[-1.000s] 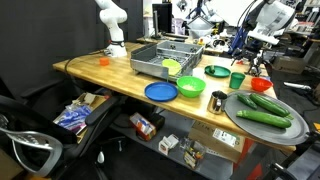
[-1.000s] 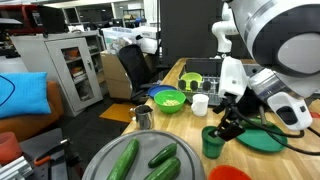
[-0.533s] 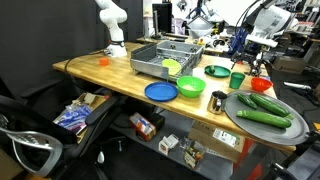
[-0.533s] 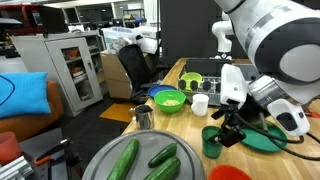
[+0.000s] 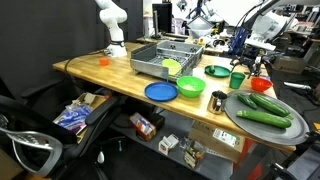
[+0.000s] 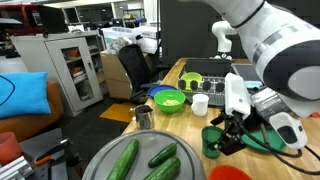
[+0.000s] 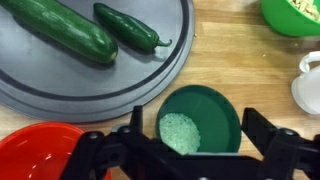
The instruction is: Pick up the green cup from the table and pour its contents in the silver cup.
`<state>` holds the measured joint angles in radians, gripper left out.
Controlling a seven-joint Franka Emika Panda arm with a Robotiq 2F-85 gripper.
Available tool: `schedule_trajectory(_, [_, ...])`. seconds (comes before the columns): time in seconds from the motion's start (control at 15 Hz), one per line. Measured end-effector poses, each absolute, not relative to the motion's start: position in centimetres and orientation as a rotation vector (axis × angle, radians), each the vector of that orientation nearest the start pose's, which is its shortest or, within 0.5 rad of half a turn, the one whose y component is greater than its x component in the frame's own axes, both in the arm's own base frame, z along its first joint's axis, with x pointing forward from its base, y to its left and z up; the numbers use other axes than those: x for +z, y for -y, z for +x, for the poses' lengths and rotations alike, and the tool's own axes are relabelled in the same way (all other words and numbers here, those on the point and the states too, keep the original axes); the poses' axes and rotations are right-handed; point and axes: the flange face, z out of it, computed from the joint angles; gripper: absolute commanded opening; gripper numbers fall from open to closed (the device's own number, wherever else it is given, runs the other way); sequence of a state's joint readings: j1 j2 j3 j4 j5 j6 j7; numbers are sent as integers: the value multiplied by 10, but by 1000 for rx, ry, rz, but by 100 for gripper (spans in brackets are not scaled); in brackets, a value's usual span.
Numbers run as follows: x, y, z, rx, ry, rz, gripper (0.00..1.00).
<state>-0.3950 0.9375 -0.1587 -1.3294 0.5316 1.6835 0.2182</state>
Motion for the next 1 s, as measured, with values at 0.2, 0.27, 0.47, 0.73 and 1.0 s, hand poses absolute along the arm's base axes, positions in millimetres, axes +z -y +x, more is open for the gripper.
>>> schedule_trajectory(0.2, [122, 292, 609, 691, -1204, -2313, 100])
schedule_trajectory(0.27, [119, 290, 610, 691, -1200, -2310, 100])
schedule_trajectory(0.47, [120, 288, 615, 679, -1188, -2314, 100])
schedule_trajectory(0.73, [117, 290, 615, 684, -1189, -2310, 100])
schedule_trajectory(1.0, [110, 293, 609, 707, -1196, -2295, 96])
